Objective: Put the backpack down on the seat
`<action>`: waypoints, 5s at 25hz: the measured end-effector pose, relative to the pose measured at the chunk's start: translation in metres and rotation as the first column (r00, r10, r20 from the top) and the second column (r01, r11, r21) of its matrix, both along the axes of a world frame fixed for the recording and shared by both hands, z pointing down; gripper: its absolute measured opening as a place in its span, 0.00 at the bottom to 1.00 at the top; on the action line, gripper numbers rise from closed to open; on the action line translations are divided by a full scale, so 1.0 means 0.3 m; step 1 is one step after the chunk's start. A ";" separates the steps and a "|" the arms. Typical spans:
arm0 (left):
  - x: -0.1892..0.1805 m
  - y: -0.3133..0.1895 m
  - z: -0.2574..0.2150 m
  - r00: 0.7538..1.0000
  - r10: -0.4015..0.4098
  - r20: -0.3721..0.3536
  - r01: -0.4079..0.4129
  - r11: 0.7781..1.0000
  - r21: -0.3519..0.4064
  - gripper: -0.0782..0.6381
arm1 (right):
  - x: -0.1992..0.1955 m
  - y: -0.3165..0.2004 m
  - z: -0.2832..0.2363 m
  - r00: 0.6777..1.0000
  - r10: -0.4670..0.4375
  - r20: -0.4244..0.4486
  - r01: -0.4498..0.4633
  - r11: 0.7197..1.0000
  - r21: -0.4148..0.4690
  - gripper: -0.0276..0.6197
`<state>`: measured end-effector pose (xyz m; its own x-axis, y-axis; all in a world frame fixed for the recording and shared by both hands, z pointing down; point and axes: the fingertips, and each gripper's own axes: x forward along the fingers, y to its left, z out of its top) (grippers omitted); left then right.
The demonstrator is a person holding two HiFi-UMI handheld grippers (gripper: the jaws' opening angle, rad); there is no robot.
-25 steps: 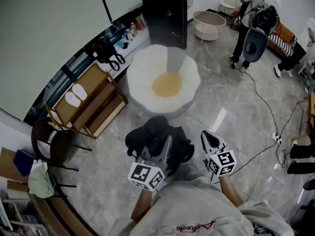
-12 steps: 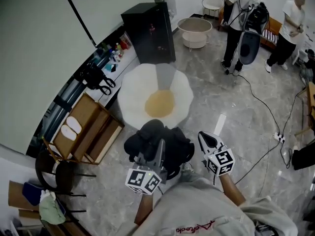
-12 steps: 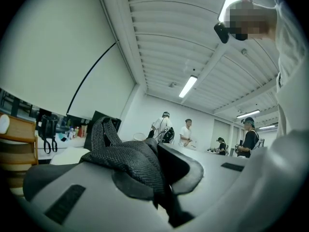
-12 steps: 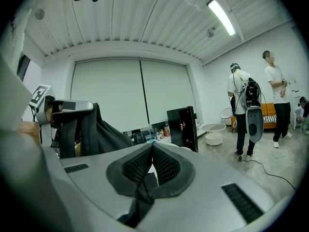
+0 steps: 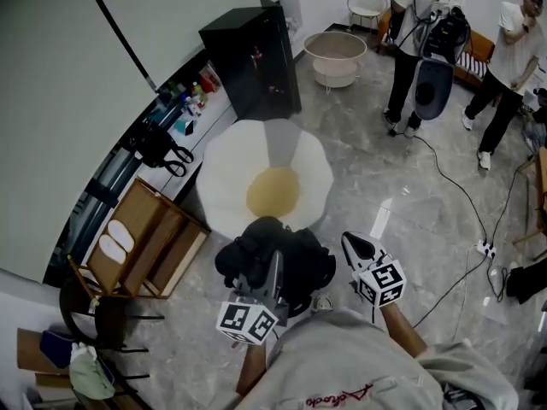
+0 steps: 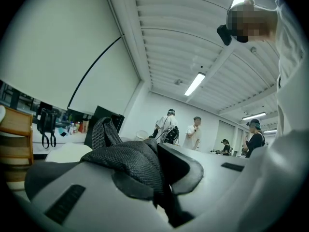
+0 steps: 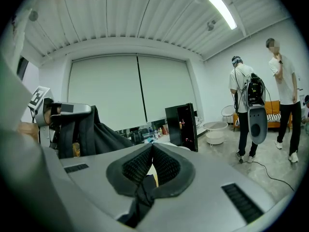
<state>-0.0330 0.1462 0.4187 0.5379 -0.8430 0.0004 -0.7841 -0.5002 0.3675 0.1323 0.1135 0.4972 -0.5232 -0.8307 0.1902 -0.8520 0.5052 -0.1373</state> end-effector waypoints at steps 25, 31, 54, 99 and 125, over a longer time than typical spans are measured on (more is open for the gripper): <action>0.043 -0.243 -0.078 1.000 0.013 0.000 -0.013 0.999 0.040 0.18 | 0.100 -0.148 0.013 0.999 0.040 0.008 -0.040 0.999 -0.005 0.09; 0.054 -0.312 -0.002 0.999 0.027 -0.018 -0.027 1.000 0.011 0.18 | 0.109 -0.233 0.056 0.999 0.043 -0.007 -0.043 0.999 -0.020 0.09; -0.137 -0.949 0.036 0.996 0.019 -0.091 -0.023 0.999 -0.044 0.18 | -0.118 -0.847 0.037 0.998 -0.015 -0.068 0.013 0.999 -0.038 0.09; -0.262 -1.610 0.118 0.991 -0.024 -0.133 0.007 0.992 -0.124 0.18 | -0.208 -1.530 0.062 0.997 -0.058 -0.055 0.055 0.997 -0.048 0.09; -0.208 -1.616 0.434 0.992 -0.051 -0.116 0.012 0.950 -0.311 0.18 | -0.170 -1.529 0.377 0.984 -0.156 -0.081 0.130 0.956 -0.262 0.09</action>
<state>-0.0955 -0.3387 0.5488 0.5232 -0.8284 0.2002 -0.7376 -0.3226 0.5931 0.0813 -0.3453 0.6104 -0.6010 -0.6654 0.4428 -0.7890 0.5824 -0.1956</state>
